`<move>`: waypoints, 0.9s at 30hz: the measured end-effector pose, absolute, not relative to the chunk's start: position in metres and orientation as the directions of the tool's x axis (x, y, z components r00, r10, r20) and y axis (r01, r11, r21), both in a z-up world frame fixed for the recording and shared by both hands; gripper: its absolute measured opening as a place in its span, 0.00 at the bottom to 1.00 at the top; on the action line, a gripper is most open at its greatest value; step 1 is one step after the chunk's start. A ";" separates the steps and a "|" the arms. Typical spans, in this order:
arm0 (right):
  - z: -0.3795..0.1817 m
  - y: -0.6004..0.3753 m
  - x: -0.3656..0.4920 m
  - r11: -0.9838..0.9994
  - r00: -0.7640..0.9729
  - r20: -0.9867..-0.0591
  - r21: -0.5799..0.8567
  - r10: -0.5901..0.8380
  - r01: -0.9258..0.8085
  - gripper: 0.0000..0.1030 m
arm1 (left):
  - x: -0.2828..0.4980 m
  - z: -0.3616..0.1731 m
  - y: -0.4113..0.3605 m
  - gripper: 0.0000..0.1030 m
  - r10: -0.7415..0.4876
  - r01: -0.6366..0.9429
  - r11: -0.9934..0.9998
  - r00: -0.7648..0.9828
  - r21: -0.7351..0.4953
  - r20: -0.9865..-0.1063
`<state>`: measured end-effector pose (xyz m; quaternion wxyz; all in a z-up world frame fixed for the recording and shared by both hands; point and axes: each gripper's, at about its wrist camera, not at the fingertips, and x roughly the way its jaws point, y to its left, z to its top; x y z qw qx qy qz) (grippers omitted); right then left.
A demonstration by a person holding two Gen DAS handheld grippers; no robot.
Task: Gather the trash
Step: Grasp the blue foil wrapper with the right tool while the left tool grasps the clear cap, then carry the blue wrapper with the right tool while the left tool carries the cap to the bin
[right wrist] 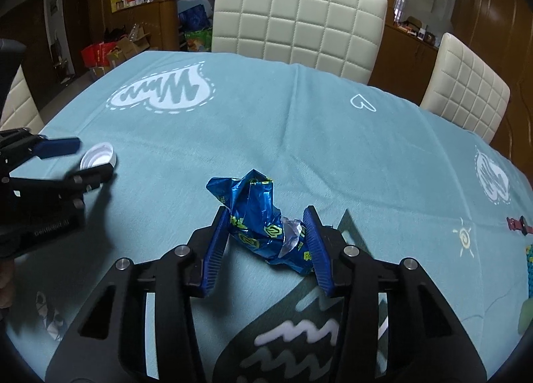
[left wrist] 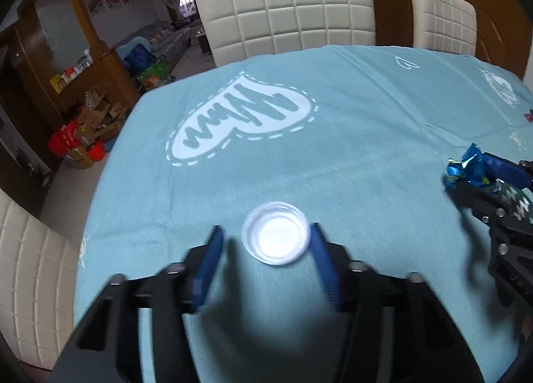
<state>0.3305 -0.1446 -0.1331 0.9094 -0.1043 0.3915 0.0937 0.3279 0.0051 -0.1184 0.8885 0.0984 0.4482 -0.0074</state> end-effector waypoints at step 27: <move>-0.107 -0.027 0.176 0.852 0.635 -0.738 -0.165 0.228 -0.497 0.46 | 0.134 -0.079 0.088 0.37 0.152 0.007 0.977 0.676 0.212 -0.721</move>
